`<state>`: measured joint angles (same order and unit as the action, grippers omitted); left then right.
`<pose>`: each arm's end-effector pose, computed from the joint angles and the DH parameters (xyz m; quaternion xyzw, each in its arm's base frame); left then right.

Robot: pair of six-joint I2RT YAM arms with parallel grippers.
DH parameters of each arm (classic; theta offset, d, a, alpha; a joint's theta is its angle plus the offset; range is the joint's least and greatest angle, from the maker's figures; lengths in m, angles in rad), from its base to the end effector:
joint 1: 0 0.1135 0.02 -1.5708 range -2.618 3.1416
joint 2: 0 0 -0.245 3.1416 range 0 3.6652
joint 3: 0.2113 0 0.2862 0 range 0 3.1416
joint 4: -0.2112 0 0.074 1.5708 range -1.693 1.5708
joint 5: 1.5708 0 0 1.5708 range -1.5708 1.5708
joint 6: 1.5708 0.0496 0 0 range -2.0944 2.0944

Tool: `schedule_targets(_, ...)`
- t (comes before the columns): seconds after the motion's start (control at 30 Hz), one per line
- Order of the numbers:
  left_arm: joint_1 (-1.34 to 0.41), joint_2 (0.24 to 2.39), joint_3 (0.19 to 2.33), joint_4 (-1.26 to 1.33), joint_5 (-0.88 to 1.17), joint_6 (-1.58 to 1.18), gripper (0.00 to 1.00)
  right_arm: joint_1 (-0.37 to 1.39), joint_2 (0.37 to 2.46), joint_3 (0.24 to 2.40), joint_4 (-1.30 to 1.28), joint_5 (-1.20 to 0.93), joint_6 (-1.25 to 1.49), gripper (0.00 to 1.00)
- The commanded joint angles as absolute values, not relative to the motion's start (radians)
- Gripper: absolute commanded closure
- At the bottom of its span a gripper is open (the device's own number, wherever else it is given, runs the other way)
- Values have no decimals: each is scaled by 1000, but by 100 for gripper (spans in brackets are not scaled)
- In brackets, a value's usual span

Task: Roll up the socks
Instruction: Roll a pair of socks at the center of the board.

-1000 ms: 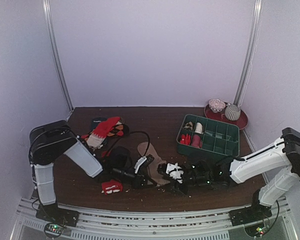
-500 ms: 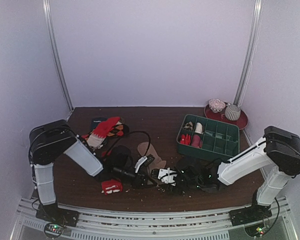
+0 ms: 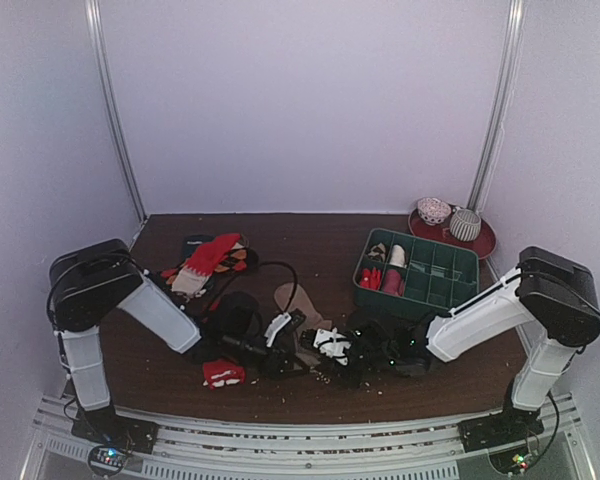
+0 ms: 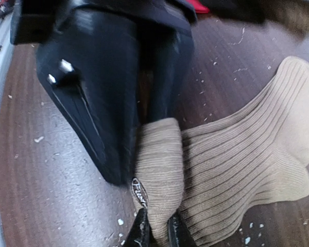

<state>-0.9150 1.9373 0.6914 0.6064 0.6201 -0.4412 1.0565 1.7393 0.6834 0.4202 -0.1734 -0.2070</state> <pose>0.1880 -0.2916 0.0280 0.3329 0.7950 -0.4806 0.1620 0.1647 0.3089 0.0681 -0.5567 0.6946 0.2555 0.3773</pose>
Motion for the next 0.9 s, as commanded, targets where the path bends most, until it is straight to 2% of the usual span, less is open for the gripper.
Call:
schedule_targets(0.0, -909, 1748, 617, 323, 376, -277, 67, 985, 1731, 727, 200, -415, -103, 98)
schedule_targets(0.1, -921, 1582, 611, 335, 248, -153, 58, 942, 1776, 823, 40, -535, -63, 98)
schedule_targets(0.2, -946, 1451, 576, 397, 100, -52, 57, 908, 1847, 917, -102, -625, -31, 98)
schedule_targets(0.3, -990, 1353, 497, 533, 6, 49, 44, 891, 1929, 1006, -241, -676, -15, 98)
schedule_targets(0.37, -991, 1331, 448, 629, 39, 94, 33, 880, 1977, 1062, -313, -738, -6, 97)
schedule_targets(0.4, -992, 1336, 431, 665, 65, 111, 32, 874, 1999, 1088, -341, -761, -6, 97)
schedule_targets(0.57, -1017, 1481, 417, 773, 167, 126, 35, 849, 2100, 1180, -462, -925, -49, 96)
schedule_targets(0.87, -1065, 1724, 507, 824, 271, 133, 44, 816, 2196, 1218, -533, -938, -91, 95)
